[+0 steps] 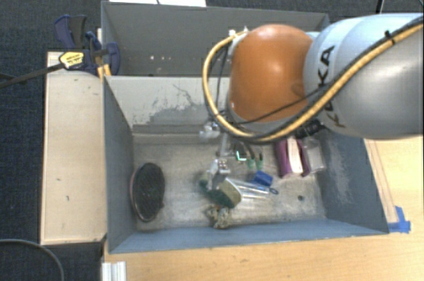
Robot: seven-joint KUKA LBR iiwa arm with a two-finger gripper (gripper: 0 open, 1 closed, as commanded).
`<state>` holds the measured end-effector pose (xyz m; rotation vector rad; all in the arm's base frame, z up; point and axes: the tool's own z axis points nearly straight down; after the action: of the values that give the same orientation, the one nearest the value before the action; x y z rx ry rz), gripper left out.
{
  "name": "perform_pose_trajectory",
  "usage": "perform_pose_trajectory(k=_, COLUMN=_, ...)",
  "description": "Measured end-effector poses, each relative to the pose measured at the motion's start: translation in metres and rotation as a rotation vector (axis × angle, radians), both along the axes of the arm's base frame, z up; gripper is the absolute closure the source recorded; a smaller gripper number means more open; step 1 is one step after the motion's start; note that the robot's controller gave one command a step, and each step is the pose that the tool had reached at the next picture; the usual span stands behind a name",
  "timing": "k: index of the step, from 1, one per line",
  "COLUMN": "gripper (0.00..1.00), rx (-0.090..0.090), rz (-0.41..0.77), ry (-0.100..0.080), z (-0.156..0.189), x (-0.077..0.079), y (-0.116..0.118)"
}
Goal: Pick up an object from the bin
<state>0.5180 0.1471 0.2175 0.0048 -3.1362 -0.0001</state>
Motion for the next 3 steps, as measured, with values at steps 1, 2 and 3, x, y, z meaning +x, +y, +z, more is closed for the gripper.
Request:
perform_pose_trajectory(k=1, gripper=0.00, rx=0.002, rz=0.115, ry=-0.006, z=-0.143, x=-0.031, y=-0.030)
perform_pose_trajectory(k=2, gripper=1.00, rx=0.002, rz=0.109, ry=-0.008, z=-0.141, x=-0.030, y=-0.030)
perform_pose_trajectory(k=3, gripper=1.00, rx=0.001, rz=0.140, ry=-0.017, z=0.044, x=-0.017, y=-0.065)
